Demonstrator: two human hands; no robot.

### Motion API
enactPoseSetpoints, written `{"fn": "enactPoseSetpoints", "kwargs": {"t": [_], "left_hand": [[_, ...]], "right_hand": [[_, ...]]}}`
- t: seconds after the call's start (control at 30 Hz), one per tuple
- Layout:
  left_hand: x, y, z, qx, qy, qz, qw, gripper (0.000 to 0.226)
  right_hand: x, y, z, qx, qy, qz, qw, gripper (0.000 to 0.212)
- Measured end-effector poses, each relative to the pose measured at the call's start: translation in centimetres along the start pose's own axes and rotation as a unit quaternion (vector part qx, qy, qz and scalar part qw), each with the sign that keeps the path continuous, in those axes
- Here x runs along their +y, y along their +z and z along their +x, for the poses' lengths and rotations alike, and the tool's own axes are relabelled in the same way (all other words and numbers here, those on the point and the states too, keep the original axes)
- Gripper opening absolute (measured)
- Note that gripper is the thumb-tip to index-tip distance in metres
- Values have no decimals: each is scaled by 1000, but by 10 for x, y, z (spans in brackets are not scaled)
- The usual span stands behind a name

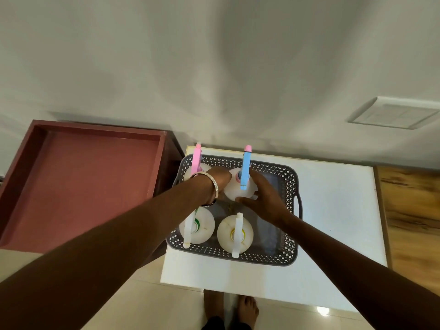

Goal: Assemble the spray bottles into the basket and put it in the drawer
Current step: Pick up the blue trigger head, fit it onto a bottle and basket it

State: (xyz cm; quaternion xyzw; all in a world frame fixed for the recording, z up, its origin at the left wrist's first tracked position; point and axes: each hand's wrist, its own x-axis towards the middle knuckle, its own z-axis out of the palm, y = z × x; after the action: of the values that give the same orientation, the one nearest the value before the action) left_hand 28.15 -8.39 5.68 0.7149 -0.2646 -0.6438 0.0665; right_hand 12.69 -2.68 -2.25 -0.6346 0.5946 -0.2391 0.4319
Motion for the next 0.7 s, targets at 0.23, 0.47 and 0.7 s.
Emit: {"fn": "enactPoseSetpoints", "kwargs": {"t": [0.23, 0.47, 0.7], "left_hand": [[-4, 0, 8, -1, 14, 19, 1000, 27], [0, 1, 8, 2, 28, 59, 998, 30], [3, 1, 6, -4, 21, 73, 997, 36]], "right_hand": [[1, 4, 1, 4, -14, -5, 1000, 81], [0, 7, 1, 3, -15, -12, 1000, 85], [1, 11, -1, 2, -5, 9, 1000, 85]]}}
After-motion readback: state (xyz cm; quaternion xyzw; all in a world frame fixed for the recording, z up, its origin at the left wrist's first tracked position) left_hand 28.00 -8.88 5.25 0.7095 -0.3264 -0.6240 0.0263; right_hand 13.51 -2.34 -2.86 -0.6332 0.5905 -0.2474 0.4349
